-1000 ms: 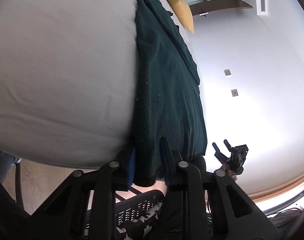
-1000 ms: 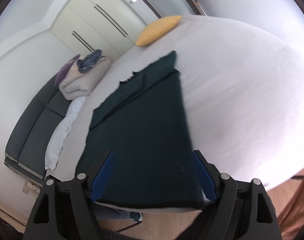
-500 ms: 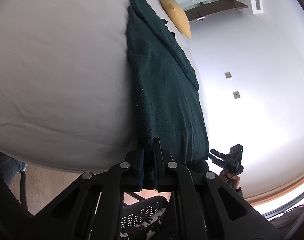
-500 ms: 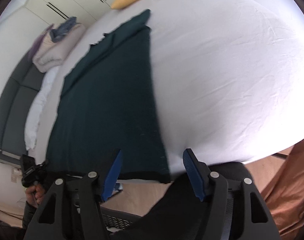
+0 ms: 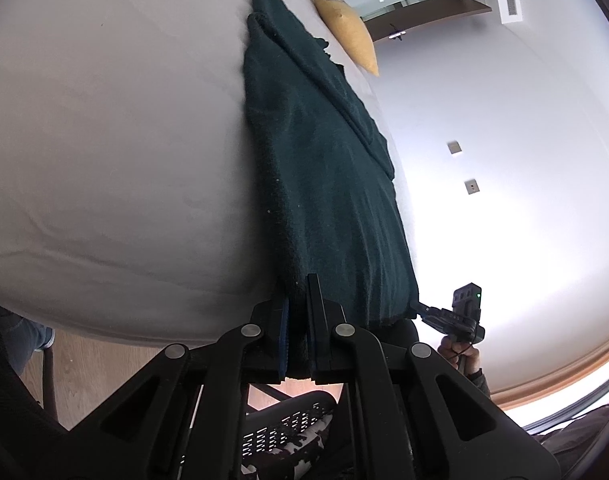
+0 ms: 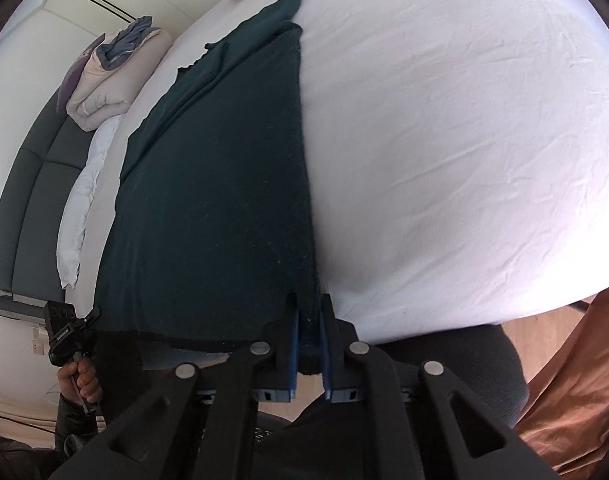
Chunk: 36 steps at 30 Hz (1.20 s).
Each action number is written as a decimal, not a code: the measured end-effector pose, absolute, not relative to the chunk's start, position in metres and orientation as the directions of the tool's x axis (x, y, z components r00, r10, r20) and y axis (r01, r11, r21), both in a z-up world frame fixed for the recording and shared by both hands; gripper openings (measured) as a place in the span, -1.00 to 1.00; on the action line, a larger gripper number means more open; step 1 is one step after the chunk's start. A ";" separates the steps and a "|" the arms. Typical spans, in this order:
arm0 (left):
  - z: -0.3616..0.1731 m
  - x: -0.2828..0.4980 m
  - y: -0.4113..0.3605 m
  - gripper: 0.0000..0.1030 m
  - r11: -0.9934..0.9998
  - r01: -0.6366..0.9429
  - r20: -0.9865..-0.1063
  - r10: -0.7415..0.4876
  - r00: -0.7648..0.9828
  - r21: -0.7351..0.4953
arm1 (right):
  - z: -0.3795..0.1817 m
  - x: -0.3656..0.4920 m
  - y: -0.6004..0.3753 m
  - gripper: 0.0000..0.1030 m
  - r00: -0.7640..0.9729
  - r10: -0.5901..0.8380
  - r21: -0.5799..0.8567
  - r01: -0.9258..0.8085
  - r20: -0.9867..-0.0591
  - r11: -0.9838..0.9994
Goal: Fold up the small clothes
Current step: 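Lift the hem with both grippers and fold it toward the collar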
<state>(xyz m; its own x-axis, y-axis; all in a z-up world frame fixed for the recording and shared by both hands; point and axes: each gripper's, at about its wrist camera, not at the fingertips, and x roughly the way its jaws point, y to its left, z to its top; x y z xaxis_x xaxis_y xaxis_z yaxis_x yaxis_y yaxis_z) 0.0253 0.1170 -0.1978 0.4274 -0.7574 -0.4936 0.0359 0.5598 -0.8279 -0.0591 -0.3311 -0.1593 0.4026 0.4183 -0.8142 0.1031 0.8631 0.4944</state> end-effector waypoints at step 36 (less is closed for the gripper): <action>-0.087 0.111 0.151 -0.91 0.410 0.151 -0.234 -0.745 0.625 -0.900 | -0.068 0.058 -0.324 -0.83 0.679 0.609 0.790 -0.070 -0.410 0.609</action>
<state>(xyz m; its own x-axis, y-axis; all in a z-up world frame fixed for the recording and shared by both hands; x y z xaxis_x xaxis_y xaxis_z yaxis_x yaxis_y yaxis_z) 0.1114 0.1514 -0.0871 0.6247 -0.7449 -0.2343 0.1512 0.4098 -0.8996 0.0584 -0.3237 -0.0676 0.6788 0.6095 -0.4096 -0.0698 0.6088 0.7902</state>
